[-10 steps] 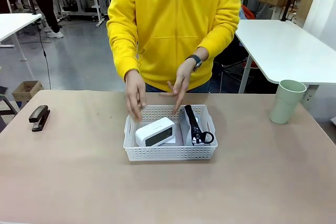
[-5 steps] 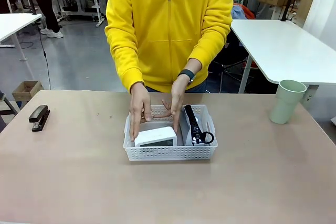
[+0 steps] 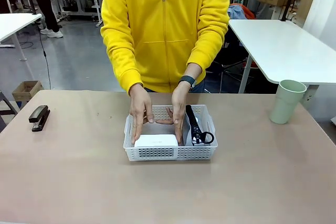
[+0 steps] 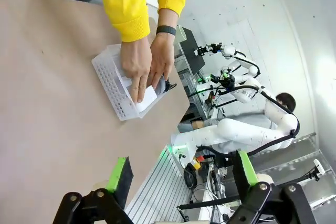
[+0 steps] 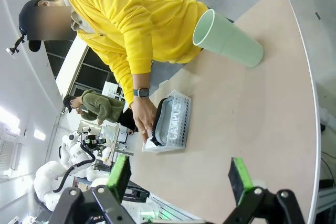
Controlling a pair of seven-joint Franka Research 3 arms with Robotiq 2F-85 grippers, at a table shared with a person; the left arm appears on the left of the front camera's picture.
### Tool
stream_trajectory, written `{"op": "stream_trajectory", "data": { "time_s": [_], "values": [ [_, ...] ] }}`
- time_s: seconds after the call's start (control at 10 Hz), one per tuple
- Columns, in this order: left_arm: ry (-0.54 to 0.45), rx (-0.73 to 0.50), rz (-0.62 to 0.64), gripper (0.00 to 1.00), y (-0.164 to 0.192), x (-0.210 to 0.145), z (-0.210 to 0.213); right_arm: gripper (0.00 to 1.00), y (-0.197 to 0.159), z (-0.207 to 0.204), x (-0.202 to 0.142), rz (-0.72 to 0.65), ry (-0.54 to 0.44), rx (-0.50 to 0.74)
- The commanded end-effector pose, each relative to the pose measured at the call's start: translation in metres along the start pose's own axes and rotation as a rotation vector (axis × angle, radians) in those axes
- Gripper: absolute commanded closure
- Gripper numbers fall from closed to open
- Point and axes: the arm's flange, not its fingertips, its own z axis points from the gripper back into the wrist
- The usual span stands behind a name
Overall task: Efficiently arrange items inside the basket to fit them all.
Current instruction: Pick up the Stapler and place it inside the Organizing basket.
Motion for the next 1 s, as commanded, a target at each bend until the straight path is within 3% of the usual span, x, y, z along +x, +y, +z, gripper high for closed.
{"op": "stream_trajectory", "data": {
  "time_s": [0.0,0.5,0.9],
  "values": [
    [-0.001,0.004,-0.012,0.0,-0.001,-0.001,0.0,0.0,0.001,-0.002,0.001,0.028,-0.022,0.019],
    [0.002,0.0,0.0,0.0,0.0,0.0,-0.001,0.0,0.001,-0.002,0.001,0.028,-0.022,0.019],
    [0.083,0.408,0.057,0.0,0.015,0.042,-0.019,0.0,0.001,-0.002,0.001,0.028,-0.022,0.019]
  ]
}}
